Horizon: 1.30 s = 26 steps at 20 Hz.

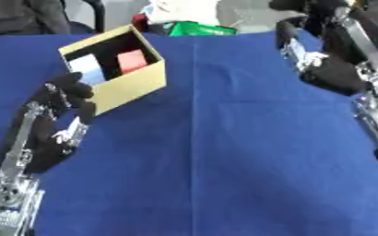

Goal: Pick up objects on the table and place them in the box.

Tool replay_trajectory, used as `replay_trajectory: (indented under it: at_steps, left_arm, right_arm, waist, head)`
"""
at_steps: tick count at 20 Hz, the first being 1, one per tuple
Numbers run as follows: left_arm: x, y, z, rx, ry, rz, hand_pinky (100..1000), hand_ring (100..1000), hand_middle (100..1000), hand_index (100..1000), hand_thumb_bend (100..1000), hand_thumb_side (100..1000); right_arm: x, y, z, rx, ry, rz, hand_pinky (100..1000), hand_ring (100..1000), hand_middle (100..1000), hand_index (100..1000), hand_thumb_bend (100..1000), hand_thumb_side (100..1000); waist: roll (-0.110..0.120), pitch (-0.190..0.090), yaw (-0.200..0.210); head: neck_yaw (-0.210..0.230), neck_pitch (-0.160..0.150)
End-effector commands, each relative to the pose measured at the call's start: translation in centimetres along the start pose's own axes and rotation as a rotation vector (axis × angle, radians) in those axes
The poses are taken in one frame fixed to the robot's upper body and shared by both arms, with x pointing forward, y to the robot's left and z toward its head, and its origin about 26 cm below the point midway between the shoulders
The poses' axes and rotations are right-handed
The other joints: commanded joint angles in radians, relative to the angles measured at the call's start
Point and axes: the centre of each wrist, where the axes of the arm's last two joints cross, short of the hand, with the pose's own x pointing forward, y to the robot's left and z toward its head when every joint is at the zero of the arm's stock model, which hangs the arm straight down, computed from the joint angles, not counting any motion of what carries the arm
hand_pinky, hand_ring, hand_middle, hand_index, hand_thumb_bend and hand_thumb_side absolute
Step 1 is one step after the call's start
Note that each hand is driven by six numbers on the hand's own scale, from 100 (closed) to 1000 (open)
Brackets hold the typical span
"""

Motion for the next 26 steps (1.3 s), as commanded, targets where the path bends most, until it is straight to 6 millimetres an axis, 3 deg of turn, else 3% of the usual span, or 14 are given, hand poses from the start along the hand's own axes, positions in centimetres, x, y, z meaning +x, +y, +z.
replay_trajectory:
  at_steps: [1,11,26]
  left_arm:
    - [0.2,0.6,0.0,0.015,-0.006,-0.027,670,717,660,844,352,531]
    - [-0.2,0.0,0.3,-0.012,0.011,-0.031,673,731,688,841,345,553]
    - [-0.3,-0.2,0.4,-0.021,0.019,-0.024,670,733,711,847,348,557]
  right_arm:
    - [0.5,0.3,0.4,-0.035,-0.04,-0.022,785,887,768,900,100,482]
    - [-1.7,3.2,2.6,-0.037,-0.002,-0.073,782,880,740,855,100,510]
    - [-2.3,4.0,3.1,-0.039,0.001,-0.096,782,871,705,814,100,532]
  waist:
    - [0.003,-0.007,-0.008]
    - [0.027,0.007,-0.056]
    - [0.037,0.011,-0.072]
  head:
    - [0.015,0.015]
    - [0.036,0.013]
    - [0.051,-0.009]
